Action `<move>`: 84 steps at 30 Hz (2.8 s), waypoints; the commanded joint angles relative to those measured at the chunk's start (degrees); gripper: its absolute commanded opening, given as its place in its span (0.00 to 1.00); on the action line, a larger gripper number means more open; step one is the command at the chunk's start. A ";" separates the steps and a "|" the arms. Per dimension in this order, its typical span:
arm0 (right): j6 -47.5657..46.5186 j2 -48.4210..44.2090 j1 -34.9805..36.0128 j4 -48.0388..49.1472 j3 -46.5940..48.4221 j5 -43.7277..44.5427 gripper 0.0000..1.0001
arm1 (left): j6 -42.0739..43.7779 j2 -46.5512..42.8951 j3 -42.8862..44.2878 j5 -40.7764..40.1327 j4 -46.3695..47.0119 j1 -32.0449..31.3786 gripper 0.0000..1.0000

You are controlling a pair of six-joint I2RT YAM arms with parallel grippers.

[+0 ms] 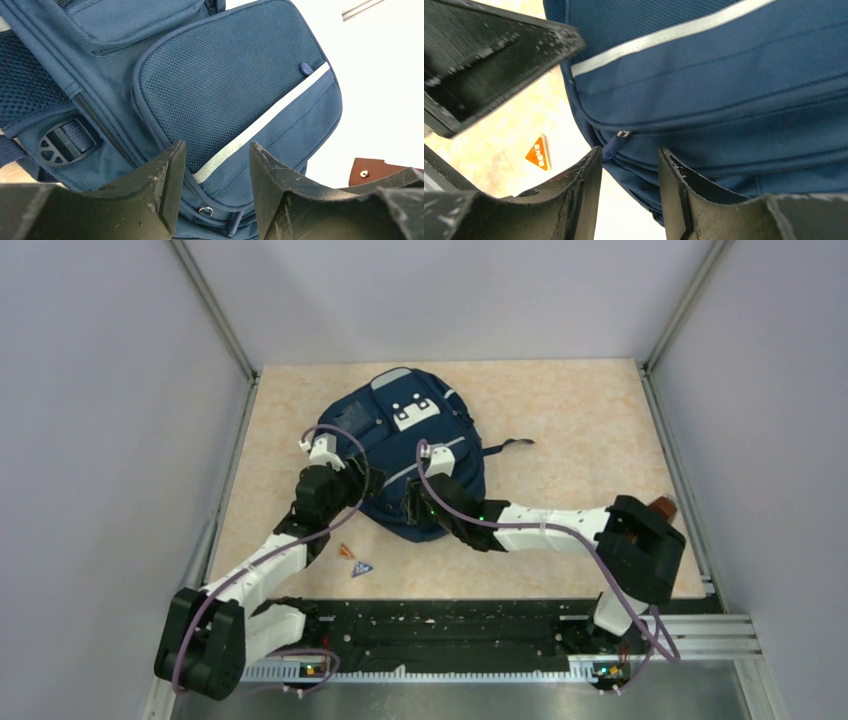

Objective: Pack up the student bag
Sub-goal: Zip the student bag at the center of the board.

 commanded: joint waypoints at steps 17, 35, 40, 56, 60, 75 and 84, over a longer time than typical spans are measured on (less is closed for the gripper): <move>1.05 14.40 1.73 -11.82 16.95 2.38 0.46 | 0.21 0.86 -0.86 -1.83 2.34 0.51 0.59; 1.58 14.38 2.02 -13.71 16.71 2.74 0.07 | 0.61 3.50 -2.12 -3.42 3.47 0.52 0.62; 0.89 11.52 2.04 -12.88 15.54 2.43 0.00 | -0.20 4.91 -2.52 -3.41 4.69 0.60 0.57; -4.92 -0.61 -0.24 -16.72 9.02 8.72 0.00 | 0.68 6.93 -0.90 0.90 7.93 3.08 0.00; -9.49 -2.67 -3.16 -19.57 6.89 16.11 0.00 | 4.76 3.64 1.67 2.13 2.26 5.85 0.00; -19.75 -6.11 -23.11 -12.04 1.21 3.11 0.00 | 22.06 5.93 14.98 6.69 -8.11 11.85 0.02; -24.54 -11.30 -23.29 -8.44 -2.03 -12.40 0.00 | 36.51 2.24 16.07 8.27 -5.24 0.31 0.72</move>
